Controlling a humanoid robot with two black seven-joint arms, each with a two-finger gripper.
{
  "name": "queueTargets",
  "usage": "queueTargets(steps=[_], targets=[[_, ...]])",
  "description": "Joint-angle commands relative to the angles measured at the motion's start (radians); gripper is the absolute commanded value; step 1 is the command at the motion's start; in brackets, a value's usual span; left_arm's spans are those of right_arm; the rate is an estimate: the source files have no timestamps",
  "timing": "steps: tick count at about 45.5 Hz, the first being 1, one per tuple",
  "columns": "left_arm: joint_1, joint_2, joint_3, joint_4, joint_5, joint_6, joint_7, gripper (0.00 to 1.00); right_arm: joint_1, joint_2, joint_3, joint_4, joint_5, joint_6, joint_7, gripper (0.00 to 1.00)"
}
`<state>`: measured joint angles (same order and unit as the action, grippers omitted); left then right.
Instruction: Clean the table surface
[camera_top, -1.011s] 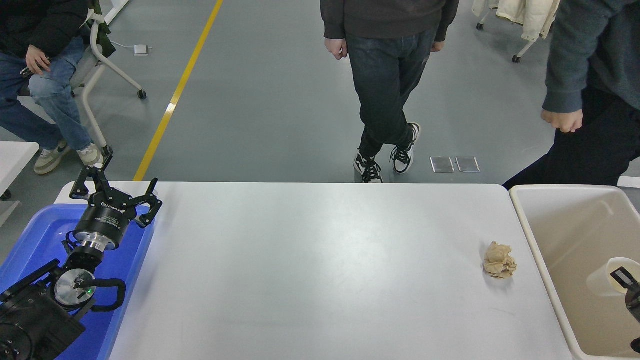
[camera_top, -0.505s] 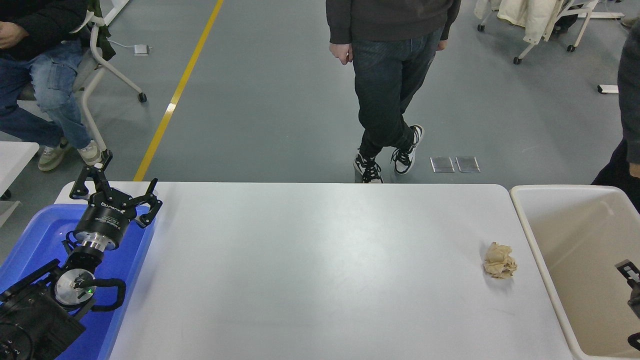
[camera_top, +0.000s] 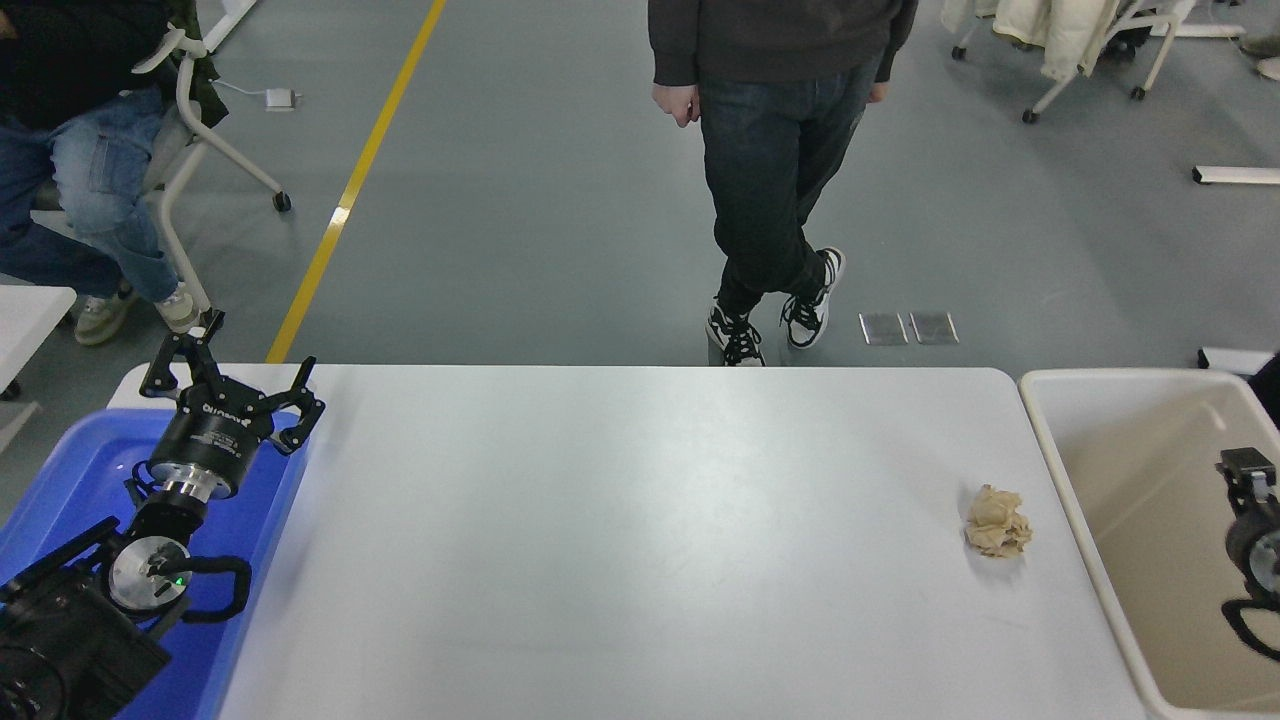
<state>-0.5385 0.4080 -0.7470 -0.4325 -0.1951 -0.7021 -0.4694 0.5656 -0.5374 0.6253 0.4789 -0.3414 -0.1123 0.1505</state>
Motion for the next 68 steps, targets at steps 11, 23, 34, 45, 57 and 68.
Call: queueTargets(steps=[11,23,34,45,57,68], targets=[[0.000,0.000,0.000,0.000,0.000,0.000,0.000,1.00,-0.079,0.091,0.534,0.340,-0.088,0.111,0.142,0.99],[0.000,0.000,0.000,0.000,0.000,0.000,0.000,1.00,-0.098,0.192,0.542,0.371,-0.243,0.183,0.360,0.99],[0.000,0.000,0.000,0.000,0.000,0.000,0.000,1.00,-0.092,0.249,0.531,0.345,-0.249,0.172,0.388,0.99],[0.000,0.000,0.000,0.000,0.000,0.000,0.000,1.00,-0.088,0.246,0.527,0.343,-0.245,0.171,0.382,0.99],[0.000,0.000,0.000,0.000,0.000,0.000,0.000,1.00,-0.072,0.240,0.515,0.346,-0.235,0.137,0.308,0.99],[0.000,-0.001,0.000,0.000,0.000,0.000,0.000,1.00,-0.058,0.220,0.510,0.382,-0.235,0.112,0.193,0.99]])
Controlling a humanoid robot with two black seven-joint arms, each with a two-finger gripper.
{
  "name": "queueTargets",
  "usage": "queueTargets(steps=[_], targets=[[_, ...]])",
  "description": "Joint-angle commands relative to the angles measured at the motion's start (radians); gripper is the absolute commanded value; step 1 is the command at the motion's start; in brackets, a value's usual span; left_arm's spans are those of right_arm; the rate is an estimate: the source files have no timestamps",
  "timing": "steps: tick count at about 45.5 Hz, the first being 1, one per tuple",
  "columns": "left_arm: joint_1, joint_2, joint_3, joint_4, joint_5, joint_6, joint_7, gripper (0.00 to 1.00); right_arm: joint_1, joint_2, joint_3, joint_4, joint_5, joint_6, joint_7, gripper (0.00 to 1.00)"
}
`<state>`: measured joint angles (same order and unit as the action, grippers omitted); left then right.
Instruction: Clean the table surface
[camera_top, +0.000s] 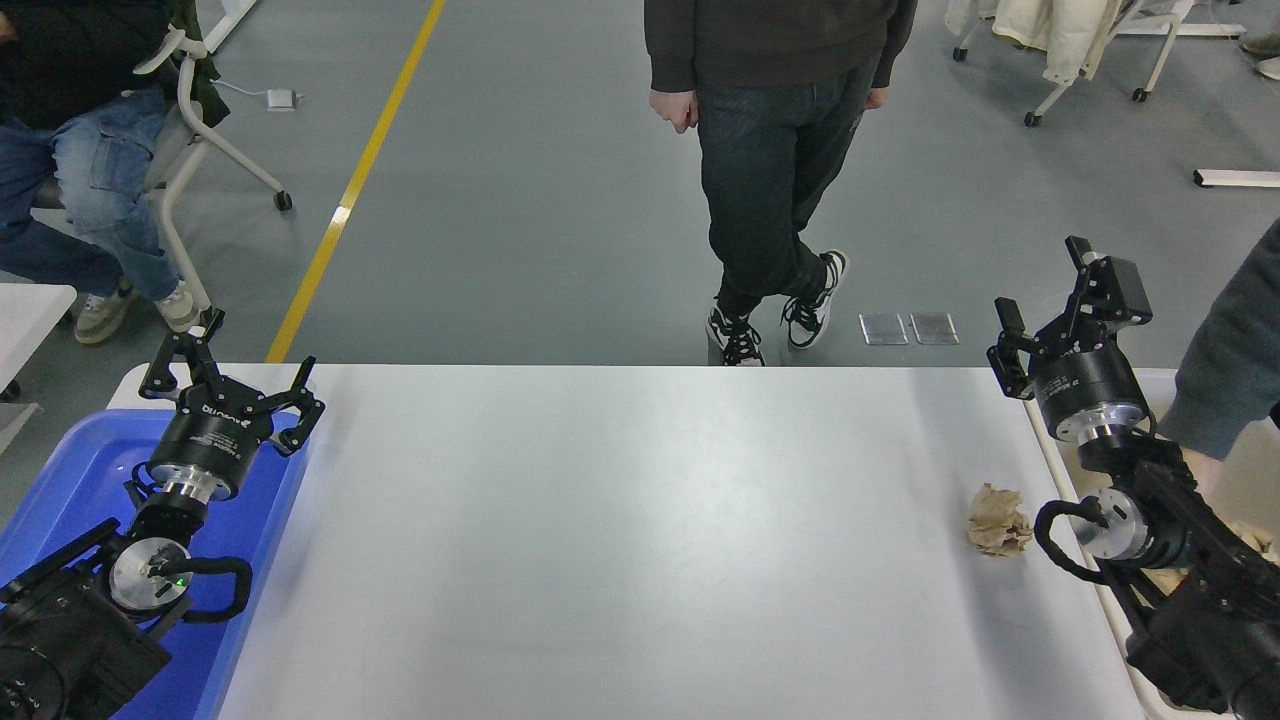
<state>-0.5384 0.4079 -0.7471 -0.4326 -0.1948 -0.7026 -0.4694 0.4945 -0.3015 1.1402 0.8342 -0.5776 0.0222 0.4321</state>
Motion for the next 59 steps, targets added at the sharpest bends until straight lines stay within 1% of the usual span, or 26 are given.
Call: queueTargets(steps=[1,5,8,14,21,28,34,37,42,47,59], targets=[[0.000,0.000,0.000,0.000,0.000,0.000,0.000,1.00,0.013,-0.019,-0.005,0.032,0.001,-0.024,-0.099,0.99],[0.000,0.000,0.000,0.000,0.000,0.000,0.000,1.00,0.013,-0.047,-0.010,0.065,-0.001,-0.025,-0.137,0.99],[0.000,0.000,0.000,0.000,0.000,0.000,0.000,1.00,0.024,-0.076,-0.029,0.094,-0.016,-0.051,-0.179,0.99],[0.000,0.000,0.000,0.000,0.000,0.000,0.000,1.00,0.047,-0.197,-0.157,0.198,-0.016,-0.111,-0.266,0.99],[0.000,0.000,0.000,0.000,0.000,0.000,0.000,1.00,0.098,-0.297,-0.295,0.289,-0.022,-0.111,-0.351,0.99],[0.000,0.000,0.000,0.000,0.000,0.000,0.000,1.00,0.165,-0.407,-0.444,0.384,-0.119,-0.096,-0.418,0.99],[0.000,0.000,0.000,0.000,0.000,0.000,0.000,1.00,0.200,-0.484,-0.525,0.486,-0.183,-0.061,-0.443,0.99],[0.000,-0.001,0.000,0.000,0.000,0.000,0.000,1.00,0.229,-0.518,-0.592,0.523,-0.246,-0.057,-0.449,0.99],[0.000,0.000,0.000,0.000,0.000,0.000,0.000,1.00,0.283,-0.565,-0.706,0.543,-0.358,-0.028,-0.449,0.99],[0.000,0.000,0.000,0.000,0.000,0.000,0.000,1.00,0.314,-0.588,-0.760,0.548,-0.441,-0.001,-0.449,0.99],[0.000,0.000,0.000,0.000,0.000,0.000,0.000,1.00,0.383,-0.636,-0.887,0.579,-0.539,0.024,-0.443,0.99]])
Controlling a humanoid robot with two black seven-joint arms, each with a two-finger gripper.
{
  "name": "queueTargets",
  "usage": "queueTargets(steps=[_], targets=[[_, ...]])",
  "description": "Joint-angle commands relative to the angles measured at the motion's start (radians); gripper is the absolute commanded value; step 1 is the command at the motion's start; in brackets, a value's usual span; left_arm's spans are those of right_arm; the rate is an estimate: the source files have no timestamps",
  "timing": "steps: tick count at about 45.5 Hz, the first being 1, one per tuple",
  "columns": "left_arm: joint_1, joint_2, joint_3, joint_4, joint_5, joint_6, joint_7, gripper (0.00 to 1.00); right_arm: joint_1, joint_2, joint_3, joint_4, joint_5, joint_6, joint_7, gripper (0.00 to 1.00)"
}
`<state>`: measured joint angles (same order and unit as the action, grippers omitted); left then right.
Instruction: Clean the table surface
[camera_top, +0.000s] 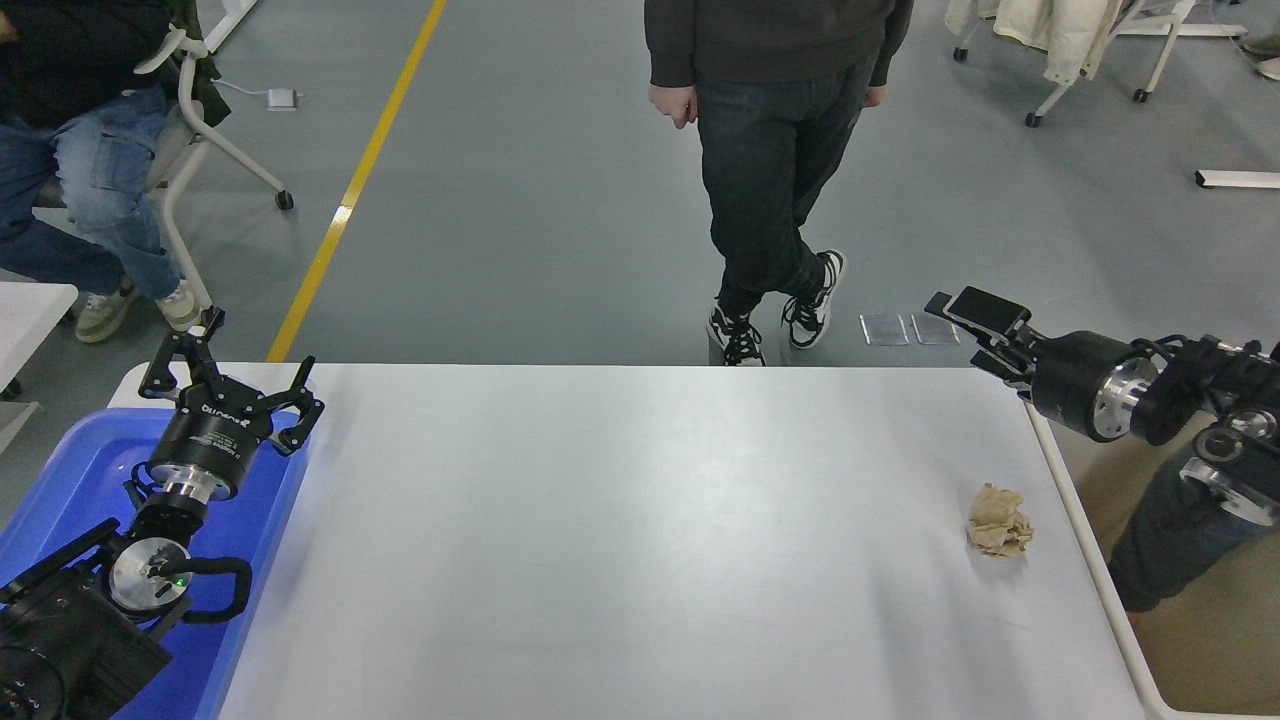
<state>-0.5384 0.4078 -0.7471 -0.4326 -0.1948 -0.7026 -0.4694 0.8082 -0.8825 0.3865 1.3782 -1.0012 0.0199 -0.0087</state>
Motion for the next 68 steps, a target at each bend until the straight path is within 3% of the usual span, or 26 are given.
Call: queueTargets(steps=[1,18,33,49,68], targets=[[0.000,0.000,0.000,0.000,0.000,0.000,0.000,1.00,0.072,-0.059,-0.138,0.036,-0.126,0.026,-0.002,0.99],[0.000,-0.001,0.000,0.000,0.000,0.000,0.000,1.00,0.091,-0.096,-0.166,0.051,-0.169,0.034,0.003,0.99],[0.000,0.000,0.000,0.000,0.000,0.000,0.000,1.00,0.120,-0.107,-0.262,0.048,-0.310,0.032,0.003,0.99],[0.000,0.000,0.000,0.000,0.000,0.000,0.000,1.00,0.132,0.008,-0.380,-0.040,-0.413,-0.037,0.003,0.99],[0.000,0.000,0.000,0.000,0.000,0.000,0.000,1.00,0.167,0.042,-0.469,-0.134,-0.505,-0.047,0.004,0.99]])
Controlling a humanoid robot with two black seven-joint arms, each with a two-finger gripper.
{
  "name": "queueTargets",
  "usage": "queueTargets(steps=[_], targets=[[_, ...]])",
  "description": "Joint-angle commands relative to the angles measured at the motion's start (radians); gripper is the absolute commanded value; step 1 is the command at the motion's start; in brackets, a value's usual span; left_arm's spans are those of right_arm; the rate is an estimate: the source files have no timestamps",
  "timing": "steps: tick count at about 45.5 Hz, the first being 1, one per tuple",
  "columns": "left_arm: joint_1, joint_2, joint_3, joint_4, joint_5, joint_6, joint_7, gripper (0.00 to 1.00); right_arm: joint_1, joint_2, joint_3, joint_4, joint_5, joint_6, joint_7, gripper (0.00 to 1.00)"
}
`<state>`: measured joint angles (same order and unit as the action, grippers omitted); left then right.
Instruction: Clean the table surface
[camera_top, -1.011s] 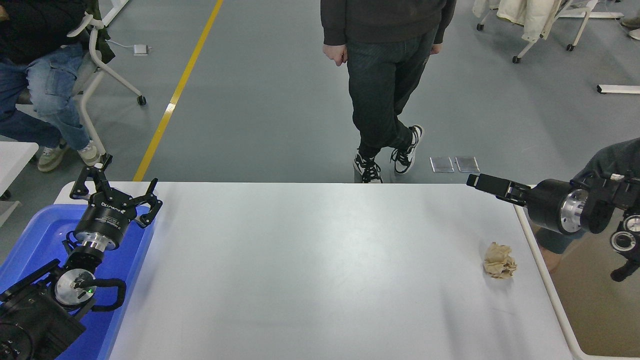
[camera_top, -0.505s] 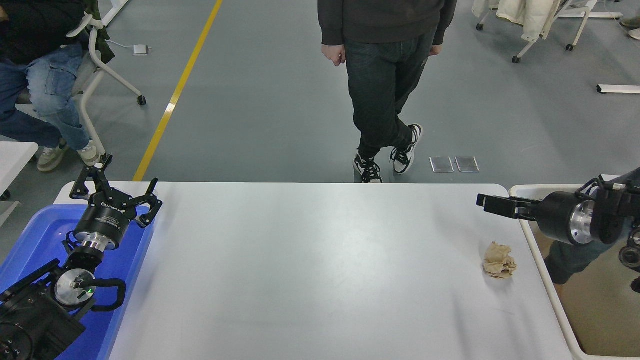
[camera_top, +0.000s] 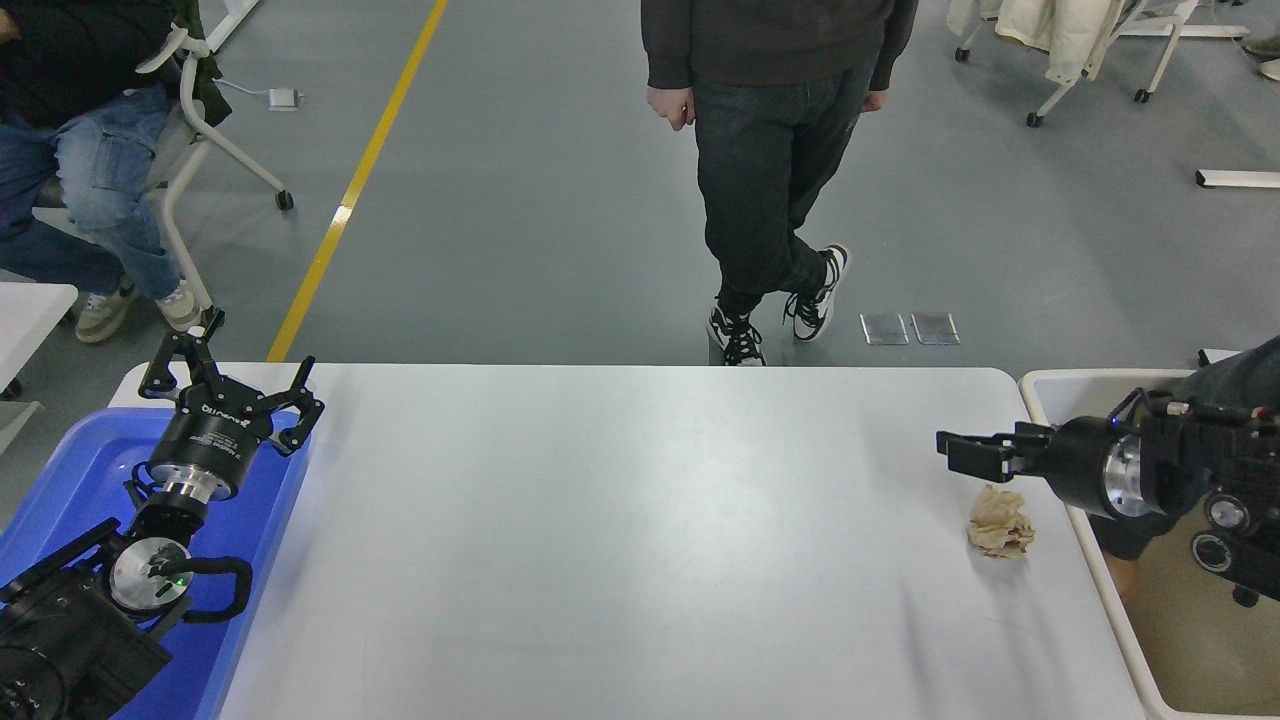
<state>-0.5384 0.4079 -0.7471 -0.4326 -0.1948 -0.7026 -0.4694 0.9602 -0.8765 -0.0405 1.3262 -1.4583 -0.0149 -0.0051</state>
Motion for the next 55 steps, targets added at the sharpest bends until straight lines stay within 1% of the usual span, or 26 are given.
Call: queueTargets(steps=[1,7,13,27,31,36,49,55], targets=[[0.000,0.000,0.000,0.000,0.000,0.000,0.000,1.00,0.015,0.050,-0.042,-0.094,-0.054,-0.013,0.001,0.99],[0.000,0.000,0.000,0.000,0.000,0.000,0.000,1.00,0.005,0.125,-0.050,-0.148,-0.069,-0.028,-0.001,0.99],[0.000,0.000,0.000,0.000,0.000,0.000,0.000,1.00,-0.001,0.159,-0.093,-0.214,-0.073,-0.033,0.001,0.99],[0.000,0.000,0.000,0.000,0.000,0.000,0.000,1.00,-0.031,0.197,-0.148,-0.249,-0.083,-0.049,0.001,0.99],[0.000,0.000,0.000,0.000,0.000,0.000,0.000,1.00,-0.040,0.205,-0.159,-0.307,-0.115,-0.063,0.001,0.99],[0.000,0.000,0.000,0.000,0.000,0.000,0.000,1.00,-0.055,0.264,-0.159,-0.386,-0.126,-0.092,0.001,0.99],[0.000,0.000,0.000,0.000,0.000,0.000,0.000,1.00,-0.100,0.324,-0.162,-0.478,-0.126,-0.100,0.001,0.99],[0.000,0.000,0.000,0.000,0.000,0.000,0.000,1.00,-0.115,0.340,-0.162,-0.519,-0.126,-0.125,0.001,0.99]])
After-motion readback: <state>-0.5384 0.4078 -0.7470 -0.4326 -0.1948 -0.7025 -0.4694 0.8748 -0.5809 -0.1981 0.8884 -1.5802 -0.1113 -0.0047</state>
